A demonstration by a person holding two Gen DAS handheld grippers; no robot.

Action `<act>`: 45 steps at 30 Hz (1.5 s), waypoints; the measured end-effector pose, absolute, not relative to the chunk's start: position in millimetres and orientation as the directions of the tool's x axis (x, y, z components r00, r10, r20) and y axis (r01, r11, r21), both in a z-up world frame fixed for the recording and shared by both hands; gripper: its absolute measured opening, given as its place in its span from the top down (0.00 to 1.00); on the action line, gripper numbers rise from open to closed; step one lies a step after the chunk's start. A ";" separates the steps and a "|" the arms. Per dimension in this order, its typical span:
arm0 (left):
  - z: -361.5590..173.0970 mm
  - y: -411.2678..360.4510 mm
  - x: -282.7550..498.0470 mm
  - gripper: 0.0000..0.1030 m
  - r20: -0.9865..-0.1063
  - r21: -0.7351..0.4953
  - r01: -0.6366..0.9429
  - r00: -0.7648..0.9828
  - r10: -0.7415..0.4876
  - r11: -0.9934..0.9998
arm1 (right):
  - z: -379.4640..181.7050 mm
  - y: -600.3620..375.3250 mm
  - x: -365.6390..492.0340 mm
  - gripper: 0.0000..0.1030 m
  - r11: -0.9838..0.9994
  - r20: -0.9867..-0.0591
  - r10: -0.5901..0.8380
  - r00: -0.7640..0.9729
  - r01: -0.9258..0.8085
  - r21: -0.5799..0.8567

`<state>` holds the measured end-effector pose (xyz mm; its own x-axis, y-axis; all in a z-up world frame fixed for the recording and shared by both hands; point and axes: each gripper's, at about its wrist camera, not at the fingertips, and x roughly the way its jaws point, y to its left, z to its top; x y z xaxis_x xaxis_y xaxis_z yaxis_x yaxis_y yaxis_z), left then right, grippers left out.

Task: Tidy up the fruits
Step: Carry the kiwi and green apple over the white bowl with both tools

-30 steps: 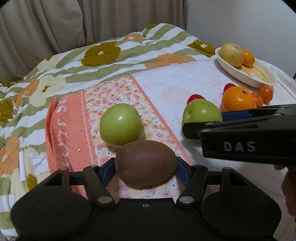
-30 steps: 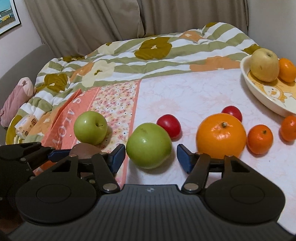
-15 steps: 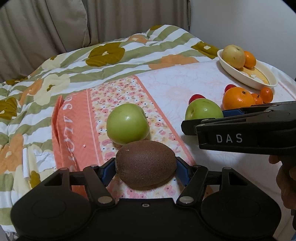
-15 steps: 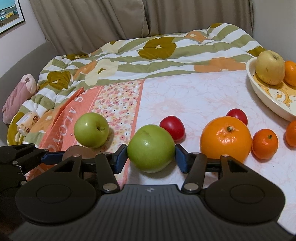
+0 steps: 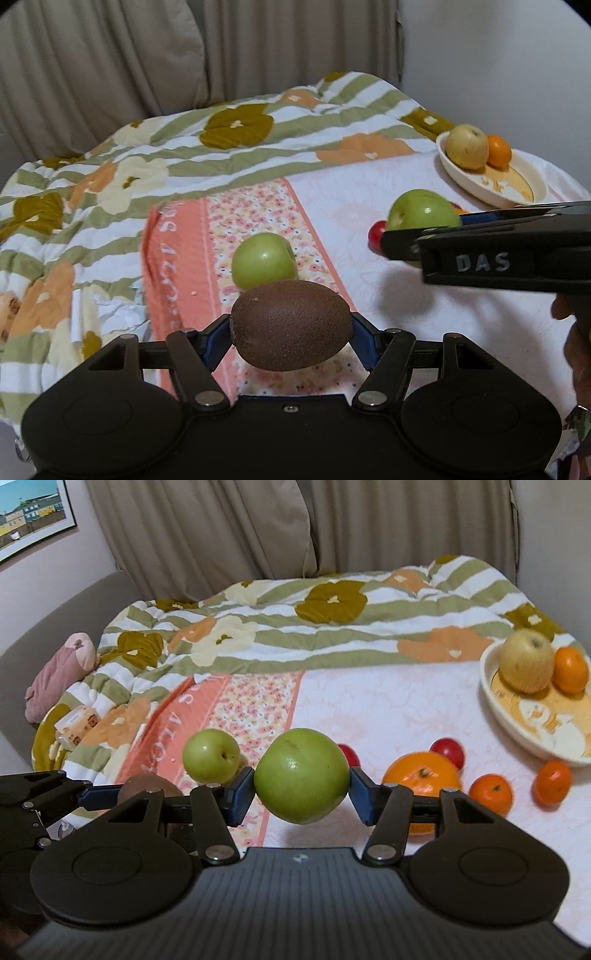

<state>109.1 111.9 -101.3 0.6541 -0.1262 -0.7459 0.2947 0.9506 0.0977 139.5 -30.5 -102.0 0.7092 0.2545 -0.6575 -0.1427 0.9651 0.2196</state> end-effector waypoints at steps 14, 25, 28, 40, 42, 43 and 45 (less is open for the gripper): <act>-41.9 78.7 55.0 0.31 -0.701 0.066 0.171 0.709 -0.076 0.983 | -32.2 -88.5 93.9 0.32 0.961 -0.609 0.274 0.745 -0.199 0.191; -11.9 0.8 75.7 0.31 -0.644 0.064 0.220 0.754 -0.128 0.973 | -5.4 -170.0 94.9 0.32 0.971 -0.584 0.238 0.776 -0.173 0.166; -12.2 -20.9 86.0 0.31 -0.639 0.059 0.235 0.755 -0.144 0.970 | -6.0 -197.2 102.2 0.32 0.975 -0.587 0.221 0.779 -0.156 0.160; -39.1 -111.6 135.4 0.31 -0.666 0.045 0.308 0.718 -0.201 0.950 | -34.4 -292.0 141.5 0.32 0.987 -0.629 0.158 0.761 -0.095 0.134; -47.5 -126.3 143.3 0.31 -0.675 0.046 0.320 0.709 -0.207 0.946 | -41.8 -305.6 148.8 0.32 0.987 -0.637 0.153 0.756 -0.091 0.130; -51.9 -133.0 146.6 0.31 -0.678 0.046 0.324 0.704 -0.209 0.945 | -45.0 -310.3 152.2 0.32 0.988 -0.640 0.150 0.753 -0.088 0.128; -61.0 -145.8 154.6 0.31 -0.689 0.045 0.336 0.692 -0.214 0.941 | -52.0 -320.2 159.1 0.32 0.988 -0.647 0.146 0.748 -0.083 0.127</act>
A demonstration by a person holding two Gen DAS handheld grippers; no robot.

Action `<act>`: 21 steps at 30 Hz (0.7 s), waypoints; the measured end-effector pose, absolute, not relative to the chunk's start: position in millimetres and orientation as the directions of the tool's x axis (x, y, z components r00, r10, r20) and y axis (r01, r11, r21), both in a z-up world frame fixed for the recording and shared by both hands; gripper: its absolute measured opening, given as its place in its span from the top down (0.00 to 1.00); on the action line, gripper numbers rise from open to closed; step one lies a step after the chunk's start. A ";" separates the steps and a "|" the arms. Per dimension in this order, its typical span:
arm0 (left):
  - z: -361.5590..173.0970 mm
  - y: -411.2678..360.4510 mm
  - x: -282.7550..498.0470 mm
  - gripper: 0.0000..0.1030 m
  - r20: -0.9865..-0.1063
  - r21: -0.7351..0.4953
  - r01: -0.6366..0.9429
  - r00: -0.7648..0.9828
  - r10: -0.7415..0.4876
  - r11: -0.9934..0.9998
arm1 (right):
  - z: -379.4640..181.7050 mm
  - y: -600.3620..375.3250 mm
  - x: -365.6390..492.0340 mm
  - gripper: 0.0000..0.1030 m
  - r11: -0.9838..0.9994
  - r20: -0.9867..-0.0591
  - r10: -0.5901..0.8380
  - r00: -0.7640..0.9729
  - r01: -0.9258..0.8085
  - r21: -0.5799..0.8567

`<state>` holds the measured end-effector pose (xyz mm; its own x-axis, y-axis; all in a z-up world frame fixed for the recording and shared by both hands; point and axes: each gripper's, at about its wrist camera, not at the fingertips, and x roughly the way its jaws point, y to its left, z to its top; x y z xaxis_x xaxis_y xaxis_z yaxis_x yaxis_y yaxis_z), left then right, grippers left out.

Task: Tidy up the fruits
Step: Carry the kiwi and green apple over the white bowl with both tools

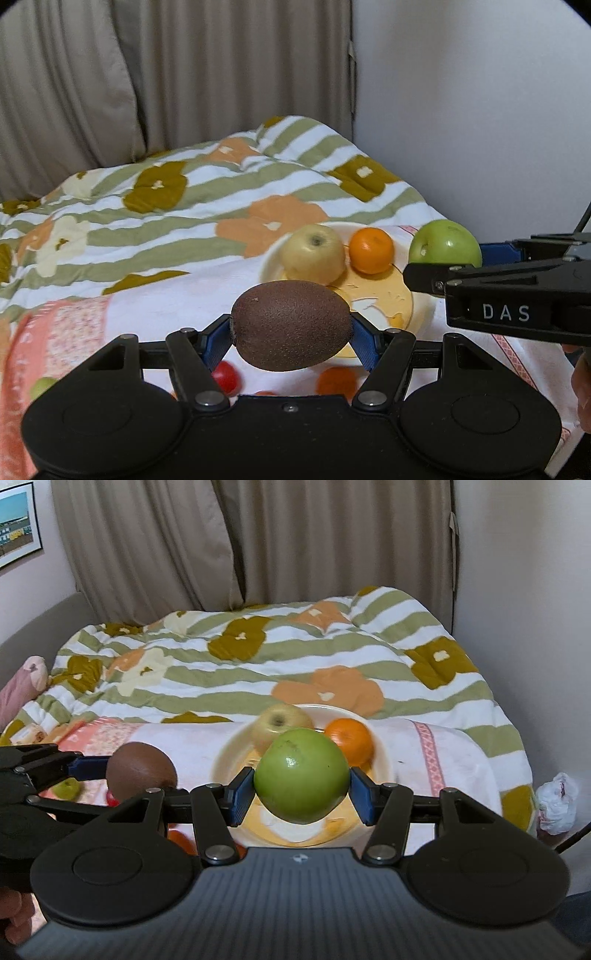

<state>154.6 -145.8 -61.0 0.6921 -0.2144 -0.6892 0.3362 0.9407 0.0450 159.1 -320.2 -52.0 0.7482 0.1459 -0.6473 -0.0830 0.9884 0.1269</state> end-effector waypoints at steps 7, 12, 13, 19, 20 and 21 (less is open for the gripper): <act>-95.9 -188.7 178.4 0.31 -0.732 0.054 0.394 0.641 -0.233 0.917 | -77.7 -350.7 184.1 0.32 0.990 -0.667 0.130 0.734 -0.064 0.122; -114.3 -210.8 189.5 0.31 -0.755 0.059 0.427 0.610 -0.239 0.902 | -90.9 -363.1 195.8 0.32 0.989 -0.679 0.132 0.722 -0.056 0.133; -116.5 -214.0 190.9 0.31 -0.759 0.062 0.432 0.606 -0.239 0.900 | -93.0 -364.6 197.2 0.32 0.989 -0.681 0.133 0.720 -0.054 0.137; -126.2 -223.7 196.9 0.30 -0.779 0.065 0.453 0.579 -0.238 0.889 | -100.8 -367.2 205.3 0.32 0.988 -0.690 0.142 0.710 -0.057 0.144; -127.3 -224.5 197.2 0.30 -0.782 0.065 0.454 0.577 -0.237 0.889 | -101.3 -367.1 205.8 0.32 0.988 -0.690 0.143 0.710 -0.058 0.144; -128.4 -224.7 196.9 0.30 -0.784 0.067 0.455 0.574 -0.235 0.888 | -101.7 -367.9 205.7 0.32 0.988 -0.689 0.144 0.710 -0.060 0.145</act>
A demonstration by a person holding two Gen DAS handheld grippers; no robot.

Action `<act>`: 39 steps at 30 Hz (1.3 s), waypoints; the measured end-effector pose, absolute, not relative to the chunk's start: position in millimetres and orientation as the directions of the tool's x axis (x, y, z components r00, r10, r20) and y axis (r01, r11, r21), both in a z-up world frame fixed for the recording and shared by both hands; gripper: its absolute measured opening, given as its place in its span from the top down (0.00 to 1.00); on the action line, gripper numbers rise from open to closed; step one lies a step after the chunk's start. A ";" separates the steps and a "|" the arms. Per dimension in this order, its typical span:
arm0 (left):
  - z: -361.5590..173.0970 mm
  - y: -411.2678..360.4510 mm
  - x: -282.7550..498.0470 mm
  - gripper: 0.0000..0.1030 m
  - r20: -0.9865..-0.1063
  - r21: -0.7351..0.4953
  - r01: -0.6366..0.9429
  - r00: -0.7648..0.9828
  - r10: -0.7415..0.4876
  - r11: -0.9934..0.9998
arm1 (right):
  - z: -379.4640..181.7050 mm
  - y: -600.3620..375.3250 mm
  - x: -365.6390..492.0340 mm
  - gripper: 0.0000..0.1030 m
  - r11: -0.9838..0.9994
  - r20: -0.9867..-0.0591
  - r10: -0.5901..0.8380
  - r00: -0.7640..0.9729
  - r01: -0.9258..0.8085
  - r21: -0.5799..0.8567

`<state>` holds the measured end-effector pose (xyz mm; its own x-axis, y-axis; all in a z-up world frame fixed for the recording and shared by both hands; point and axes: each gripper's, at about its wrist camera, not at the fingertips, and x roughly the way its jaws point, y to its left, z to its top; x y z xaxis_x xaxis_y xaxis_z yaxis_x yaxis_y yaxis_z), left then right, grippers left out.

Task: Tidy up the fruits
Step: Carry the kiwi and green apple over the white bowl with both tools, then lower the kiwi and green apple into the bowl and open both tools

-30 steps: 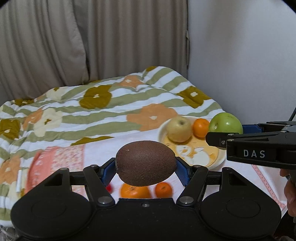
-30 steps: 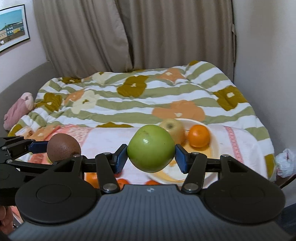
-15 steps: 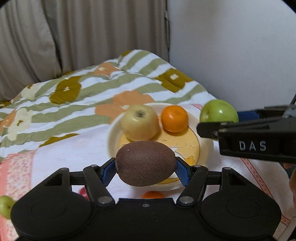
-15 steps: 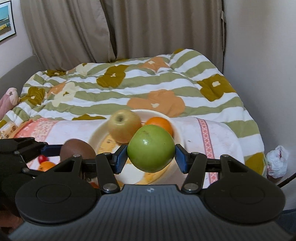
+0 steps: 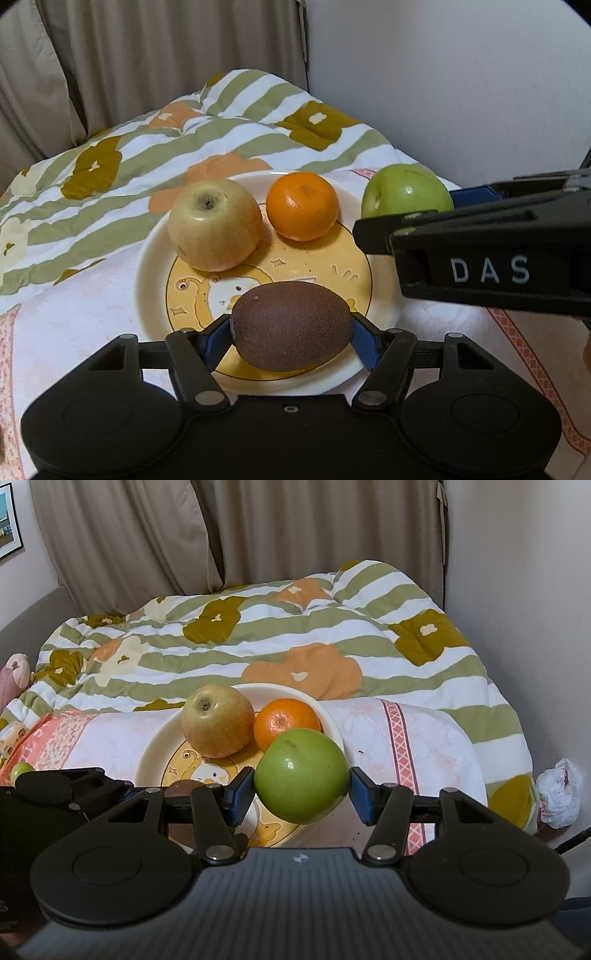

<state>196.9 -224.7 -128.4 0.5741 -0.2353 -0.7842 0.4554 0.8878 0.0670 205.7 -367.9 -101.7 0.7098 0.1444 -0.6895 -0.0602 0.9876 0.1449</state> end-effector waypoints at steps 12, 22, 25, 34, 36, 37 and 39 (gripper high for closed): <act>-108.9 -214.5 188.6 0.05 -0.746 0.075 0.425 0.624 -0.232 0.902 | -100.6 -364.7 205.5 0.32 0.987 -0.690 0.157 0.706 -0.081 0.142; -105.9 -197.8 179.4 0.00 -0.754 0.095 0.384 0.630 -0.185 0.918 | -112.8 -354.9 220.6 0.32 0.983 -0.714 0.186 0.676 -0.134 0.128; -103.5 -191.5 176.6 0.00 -0.755 0.078 0.374 0.627 -0.190 0.924 | -119.1 -352.8 225.2 0.32 0.981 -0.721 0.190 0.666 -0.147 0.122; -102.2 -180.7 173.8 0.00 -0.756 0.064 0.343 0.629 -0.179 0.937 | -130.4 -344.7 225.7 0.30 0.979 -0.722 0.195 0.664 -0.176 0.102; -101.0 -179.8 173.3 0.00 -0.756 0.058 0.335 0.630 -0.177 0.941 | -126.5 -343.1 222.1 0.15 0.980 -0.699 0.188 0.689 -0.179 0.088; -100.5 -179.1 172.8 0.00 -0.756 0.057 0.331 0.631 -0.176 0.942 | -124.4 -341.8 220.9 0.07 0.981 -0.694 0.179 0.697 -0.177 0.076; -99.8 -178.3 171.5 0.00 -0.754 0.058 0.328 0.634 -0.174 0.943 | -120.9 -340.6 218.6 0.06 0.982 -0.684 0.174 0.708 -0.177 0.067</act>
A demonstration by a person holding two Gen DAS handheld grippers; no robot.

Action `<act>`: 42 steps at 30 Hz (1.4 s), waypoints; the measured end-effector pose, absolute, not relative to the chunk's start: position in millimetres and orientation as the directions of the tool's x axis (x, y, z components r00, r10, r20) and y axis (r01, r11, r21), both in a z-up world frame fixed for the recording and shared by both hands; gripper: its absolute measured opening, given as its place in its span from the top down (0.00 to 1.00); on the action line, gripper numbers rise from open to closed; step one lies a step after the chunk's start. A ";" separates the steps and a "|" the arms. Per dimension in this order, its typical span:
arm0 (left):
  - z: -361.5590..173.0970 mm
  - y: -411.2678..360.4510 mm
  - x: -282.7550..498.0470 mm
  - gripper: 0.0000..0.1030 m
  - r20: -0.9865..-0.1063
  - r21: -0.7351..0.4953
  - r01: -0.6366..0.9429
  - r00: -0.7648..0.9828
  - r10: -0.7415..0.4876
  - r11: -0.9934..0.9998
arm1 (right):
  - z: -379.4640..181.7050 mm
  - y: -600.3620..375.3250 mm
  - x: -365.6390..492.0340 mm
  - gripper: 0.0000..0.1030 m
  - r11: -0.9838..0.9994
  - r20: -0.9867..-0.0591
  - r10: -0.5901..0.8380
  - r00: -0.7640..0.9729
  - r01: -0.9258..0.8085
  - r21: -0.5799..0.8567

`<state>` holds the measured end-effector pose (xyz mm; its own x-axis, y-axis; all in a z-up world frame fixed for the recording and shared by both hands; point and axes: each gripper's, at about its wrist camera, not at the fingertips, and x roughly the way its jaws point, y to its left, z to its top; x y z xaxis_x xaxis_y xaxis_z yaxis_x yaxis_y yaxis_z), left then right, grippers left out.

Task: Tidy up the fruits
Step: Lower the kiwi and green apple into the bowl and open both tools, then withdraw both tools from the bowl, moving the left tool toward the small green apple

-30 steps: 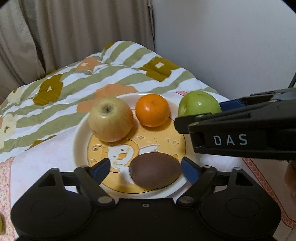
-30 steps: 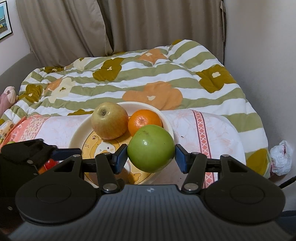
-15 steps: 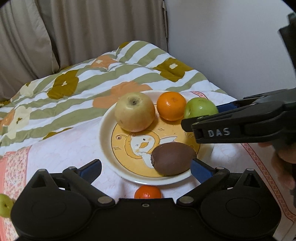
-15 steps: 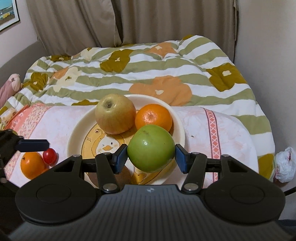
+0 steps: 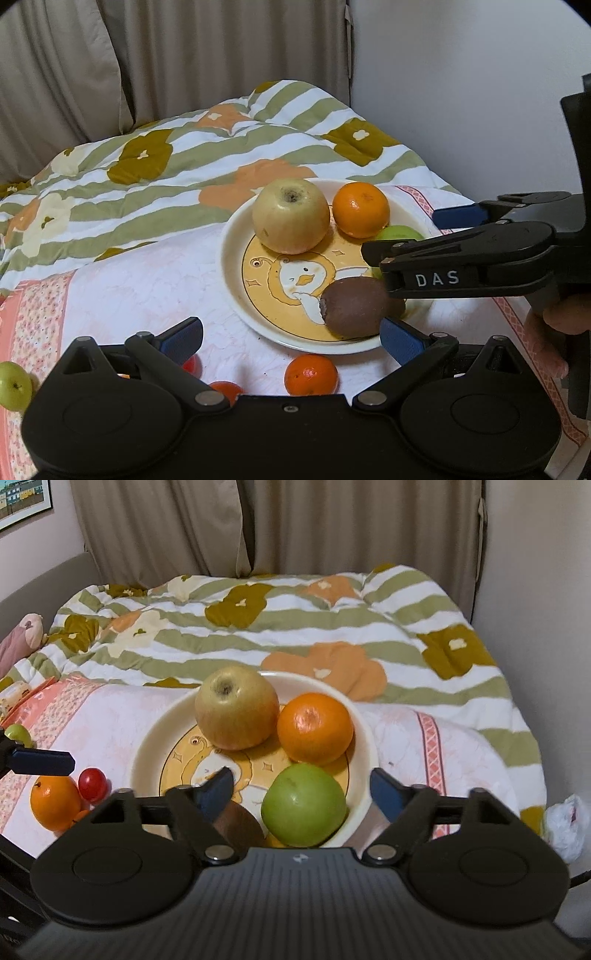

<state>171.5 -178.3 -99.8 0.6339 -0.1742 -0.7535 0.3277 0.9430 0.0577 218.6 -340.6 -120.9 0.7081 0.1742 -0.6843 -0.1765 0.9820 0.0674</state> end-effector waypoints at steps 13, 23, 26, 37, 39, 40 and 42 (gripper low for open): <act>-76.9 -172.6 156.4 0.00 -0.722 0.071 0.304 0.673 -0.161 0.950 | -91.1 -340.8 193.7 0.03 0.982 -0.669 0.176 0.722 -0.180 0.063; -48.1 -139.1 123.0 0.00 -0.668 0.057 0.223 0.733 -0.129 0.973 | -57.0 -318.4 161.7 0.00 0.982 -0.638 0.149 0.755 -0.188 0.007; -41.5 -123.8 113.1 0.00 -0.653 0.069 0.200 0.750 -0.107 0.977 | -47.2 -307.9 152.4 0.00 0.983 -0.630 0.150 0.762 -0.183 0.013; -21.7 -55.4 79.5 0.00 -0.597 0.093 0.156 0.799 -0.070 0.983 | -22.1 -259.1 118.1 0.00 0.985 -0.621 0.173 0.765 -0.126 0.120; -21.1 -42.6 76.6 0.00 -0.590 0.092 0.145 0.805 -0.063 0.985 | -21.4 -245.8 112.5 0.00 0.985 -0.618 0.170 0.767 -0.124 0.117; -21.5 -36.0 76.0 0.00 -0.589 0.091 0.143 0.806 -0.062 0.986 | -21.4 -238.2 109.7 0.00 0.985 -0.616 0.171 0.769 -0.125 0.117; -22.8 -23.1 74.4 0.00 -0.587 0.087 0.139 0.807 -0.062 0.986 | -22.5 -225.3 104.7 0.00 0.985 -0.612 0.174 0.771 -0.125 0.123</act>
<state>74.4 -23.1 -22.8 0.8072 -0.0618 -0.5871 0.1391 0.9864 0.0874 104.7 -225.3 -22.5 0.7713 0.1739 -0.6123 -0.1246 0.9846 0.1227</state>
